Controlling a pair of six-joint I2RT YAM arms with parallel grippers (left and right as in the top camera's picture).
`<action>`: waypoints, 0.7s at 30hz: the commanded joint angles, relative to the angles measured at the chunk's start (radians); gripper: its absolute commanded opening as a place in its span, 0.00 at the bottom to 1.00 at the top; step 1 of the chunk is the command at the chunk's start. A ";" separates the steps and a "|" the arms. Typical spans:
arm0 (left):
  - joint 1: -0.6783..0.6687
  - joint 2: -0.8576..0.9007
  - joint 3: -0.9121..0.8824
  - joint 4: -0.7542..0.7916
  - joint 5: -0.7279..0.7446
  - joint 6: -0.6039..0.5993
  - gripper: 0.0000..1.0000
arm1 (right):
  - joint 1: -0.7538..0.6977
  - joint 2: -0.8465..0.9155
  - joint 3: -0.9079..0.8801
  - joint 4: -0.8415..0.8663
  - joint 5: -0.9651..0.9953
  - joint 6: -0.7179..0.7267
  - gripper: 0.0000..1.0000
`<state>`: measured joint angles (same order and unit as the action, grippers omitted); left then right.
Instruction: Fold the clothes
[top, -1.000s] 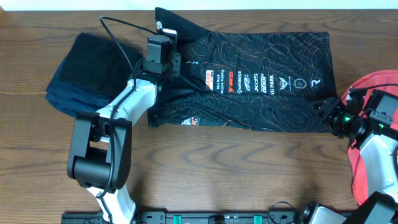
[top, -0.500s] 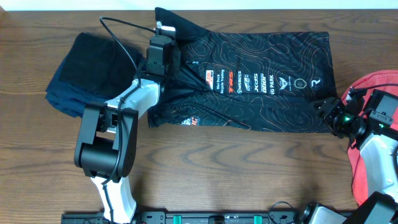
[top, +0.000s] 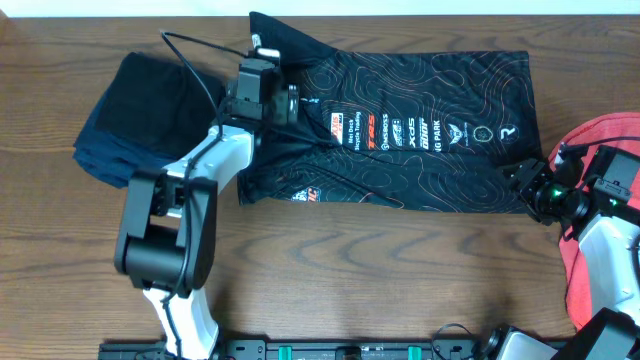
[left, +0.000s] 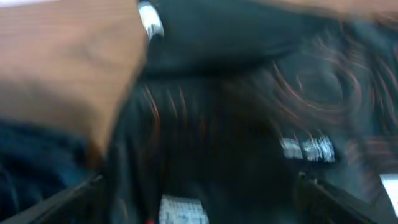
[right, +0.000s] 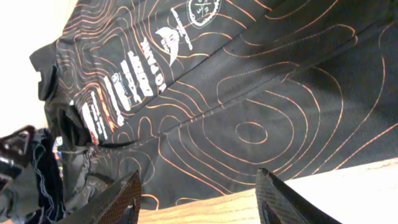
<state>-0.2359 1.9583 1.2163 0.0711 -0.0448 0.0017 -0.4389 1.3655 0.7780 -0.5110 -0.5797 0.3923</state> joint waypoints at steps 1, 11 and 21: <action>0.001 -0.135 0.015 -0.098 0.197 -0.018 0.98 | 0.008 -0.013 0.014 -0.002 0.008 -0.034 0.57; -0.016 -0.249 0.014 -0.341 0.535 -0.054 0.84 | 0.008 -0.013 0.014 0.002 0.044 -0.058 0.57; -0.012 -0.249 0.014 -0.879 0.338 -0.121 0.75 | -0.012 -0.013 0.014 -0.146 0.214 -0.060 0.57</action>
<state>-0.2680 1.7096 1.2224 -0.7277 0.4080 -0.1032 -0.4393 1.3655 0.7803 -0.6224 -0.4728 0.3489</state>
